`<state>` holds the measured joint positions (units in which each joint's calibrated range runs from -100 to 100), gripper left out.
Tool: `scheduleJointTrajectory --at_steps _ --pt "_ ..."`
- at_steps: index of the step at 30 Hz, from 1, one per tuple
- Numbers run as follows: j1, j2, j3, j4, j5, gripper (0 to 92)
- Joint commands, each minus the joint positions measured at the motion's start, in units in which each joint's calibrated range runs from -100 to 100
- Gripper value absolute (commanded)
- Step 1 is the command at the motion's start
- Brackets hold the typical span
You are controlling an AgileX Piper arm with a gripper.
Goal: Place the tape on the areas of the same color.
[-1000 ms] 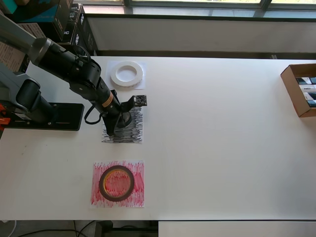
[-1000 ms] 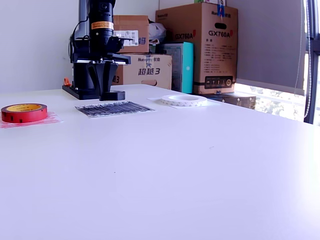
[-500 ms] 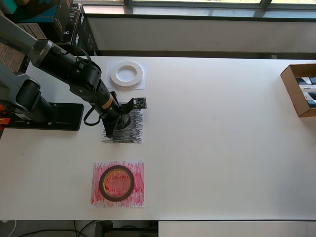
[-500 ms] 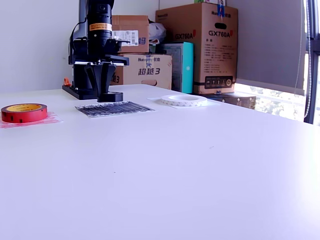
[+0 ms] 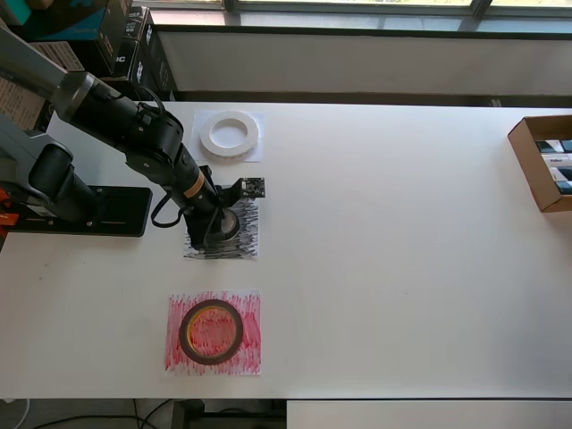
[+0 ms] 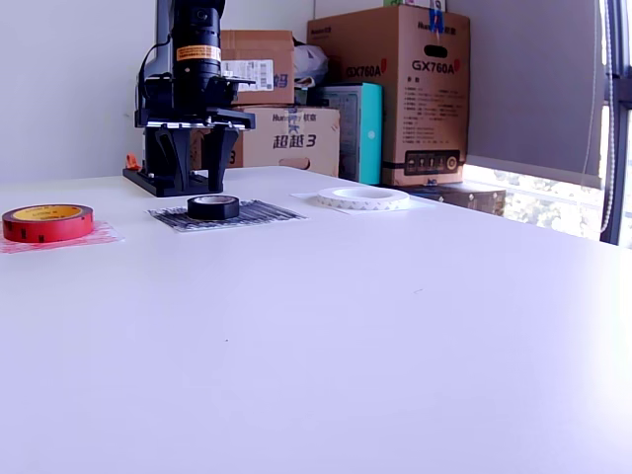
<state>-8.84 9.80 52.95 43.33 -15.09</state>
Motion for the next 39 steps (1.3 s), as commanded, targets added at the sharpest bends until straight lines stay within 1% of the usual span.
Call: scheduleJointTrajectory --at_steps 1,8,13,18,22,30,34,39 --pt "-0.3 -0.35 -0.29 0.41 -0.04 58.9" --pt "-0.3 -1.66 -2.11 0.83 -0.7 58.9" --pt "-0.38 -9.98 -5.74 1.0 -0.78 58.8" --pt "1.35 -24.2 -5.38 1.0 -3.56 58.8" --pt "3.17 -37.3 -3.38 1.0 -4.3 58.8" --pt "8.61 -65.92 6.07 1.0 -10.19 58.8" --pt "12.09 -77.8 10.61 1.0 -10.69 58.7" --pt "14.61 -87.72 13.7 1.0 -11.01 58.7"
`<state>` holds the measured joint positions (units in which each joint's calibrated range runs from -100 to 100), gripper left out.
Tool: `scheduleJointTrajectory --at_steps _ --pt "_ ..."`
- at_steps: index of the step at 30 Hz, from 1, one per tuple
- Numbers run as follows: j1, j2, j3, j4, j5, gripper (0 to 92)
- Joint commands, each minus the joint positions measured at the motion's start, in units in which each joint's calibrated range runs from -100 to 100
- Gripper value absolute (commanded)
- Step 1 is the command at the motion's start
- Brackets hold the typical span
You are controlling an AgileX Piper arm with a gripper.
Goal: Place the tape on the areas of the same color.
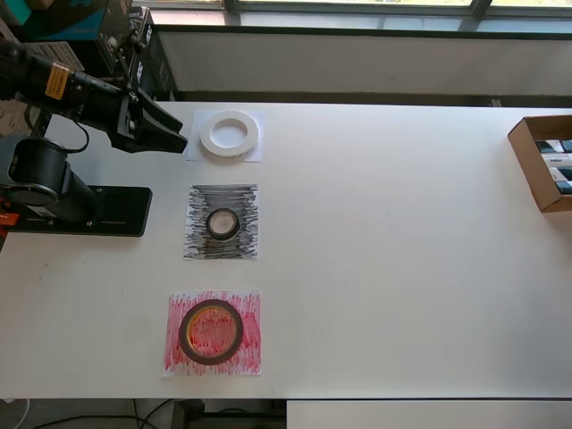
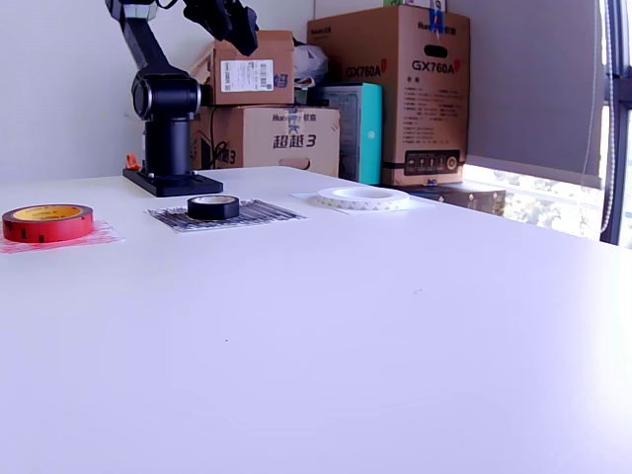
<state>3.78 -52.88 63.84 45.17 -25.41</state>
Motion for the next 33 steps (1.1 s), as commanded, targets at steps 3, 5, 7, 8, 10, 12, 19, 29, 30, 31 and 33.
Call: scheduleJointTrajectory --at_steps 3,5,7,8,10,12,19,29,30,31,33 --pt "3.02 -29.72 4.63 -1.09 -2.58 58.7" --pt "3.18 -32.62 6.44 -1.68 -2.99 58.7" --pt "3.26 -35.8 8.53 -1.68 -3.65 58.7" --pt "3.1 -37.58 9.71 -1.68 -4.22 58.7" --pt "2.87 -40.94 12.17 -1.68 -4.87 58.7" --pt "2.63 -44.03 14.08 -1.68 -4.96 58.7" --pt "1.68 -46.28 16.71 -4.99 -4.96 58.7" --pt "2.47 -46.28 25.71 -28.07 -4.96 58.7" --pt "2.55 -46.37 26.71 -30.7 -4.96 58.7" --pt "2.79 -46.37 27.8 -33.59 -4.96 58.7" --pt "2.94 -46.37 30.52 -40.04 -4.96 58.7"
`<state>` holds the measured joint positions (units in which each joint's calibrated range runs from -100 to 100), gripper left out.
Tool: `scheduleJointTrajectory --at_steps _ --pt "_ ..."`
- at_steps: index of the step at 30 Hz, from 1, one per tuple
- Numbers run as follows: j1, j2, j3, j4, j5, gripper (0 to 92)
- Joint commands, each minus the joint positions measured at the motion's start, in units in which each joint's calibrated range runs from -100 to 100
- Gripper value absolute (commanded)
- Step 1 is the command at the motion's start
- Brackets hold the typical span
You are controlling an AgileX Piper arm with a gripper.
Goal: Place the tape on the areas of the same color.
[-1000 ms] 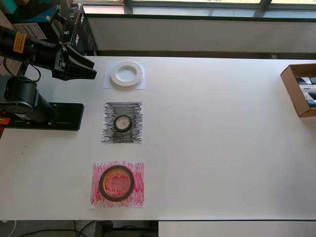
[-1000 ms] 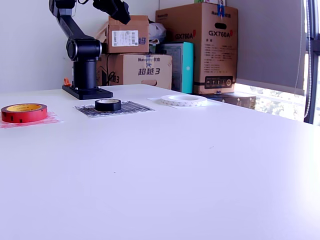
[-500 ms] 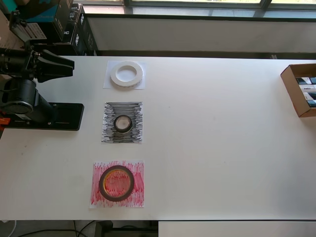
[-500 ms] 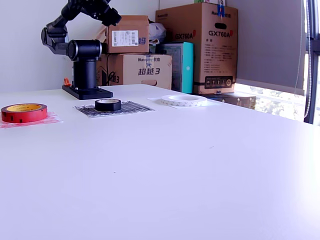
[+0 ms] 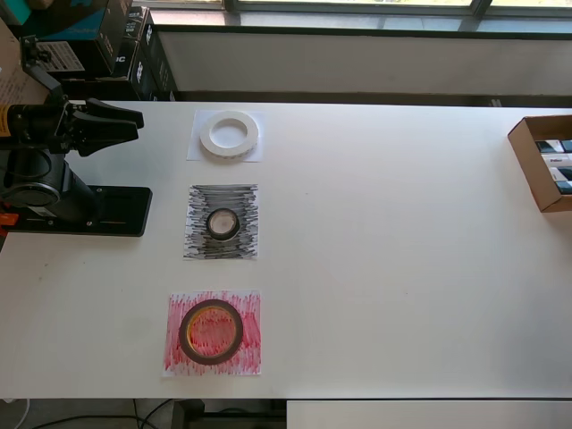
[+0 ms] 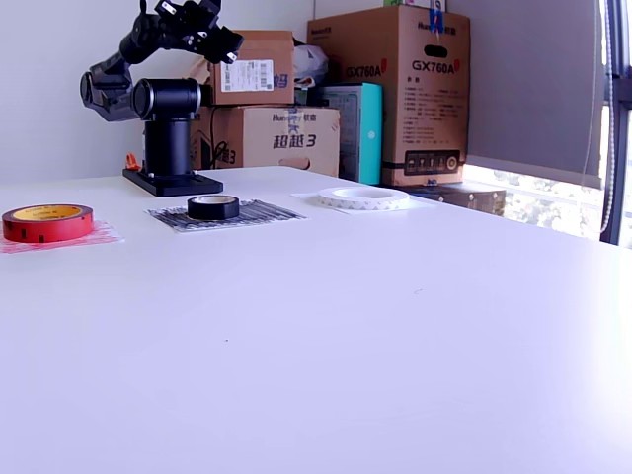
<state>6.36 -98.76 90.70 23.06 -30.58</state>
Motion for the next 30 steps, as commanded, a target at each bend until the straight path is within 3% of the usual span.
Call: scheduleJointTrajectory --at_steps 1,5,30 --pt "0.36 -0.49 5.03 -21.07 0.22 58.7" --pt "0.36 -0.49 8.76 -29.72 0.14 58.7" --pt "-0.43 -0.59 8.76 -30.32 0.22 58.5"
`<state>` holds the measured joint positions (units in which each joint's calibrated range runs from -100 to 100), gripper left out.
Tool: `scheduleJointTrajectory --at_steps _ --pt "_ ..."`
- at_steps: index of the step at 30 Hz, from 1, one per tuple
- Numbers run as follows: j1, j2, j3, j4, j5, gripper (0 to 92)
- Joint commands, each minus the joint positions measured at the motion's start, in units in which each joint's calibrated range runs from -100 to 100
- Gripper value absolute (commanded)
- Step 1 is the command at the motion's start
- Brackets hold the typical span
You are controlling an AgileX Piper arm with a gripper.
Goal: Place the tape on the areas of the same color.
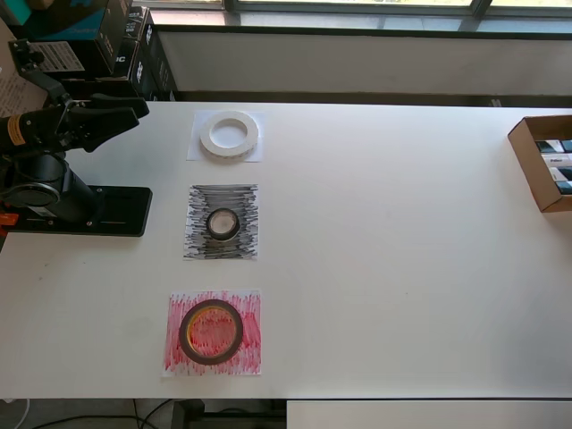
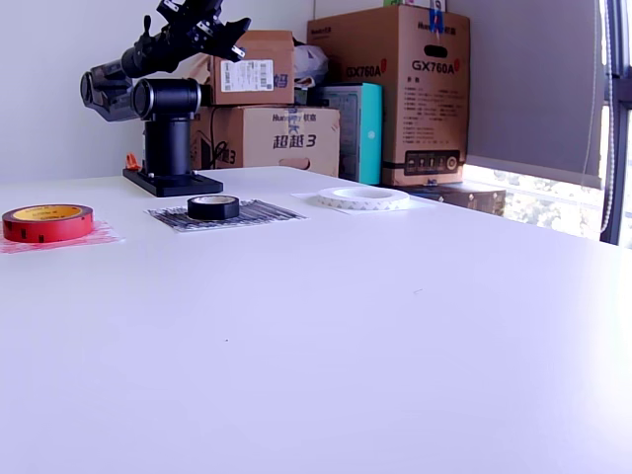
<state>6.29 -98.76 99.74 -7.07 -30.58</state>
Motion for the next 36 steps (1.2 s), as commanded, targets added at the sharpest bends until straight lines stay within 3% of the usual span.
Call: scheduleJointTrajectory --at_steps 1,4,11,15,19,31,36 --pt "-0.35 -0.59 -0.29 -0.19 0.22 57.2" --pt "-0.35 -0.59 -0.38 -1.46 0.22 47.1" --pt "-0.2 -0.59 -0.2 -6.29 0.96 13.2" --pt "-0.35 -0.59 -0.2 -6.38 1.04 0.9" --pt "-0.35 -0.59 -0.29 -6.38 3.33 0.2" --pt "-0.91 -0.59 -0.11 -6.29 25.93 0.2" --pt "-0.91 -0.59 -0.11 -5.53 28.63 0.2"
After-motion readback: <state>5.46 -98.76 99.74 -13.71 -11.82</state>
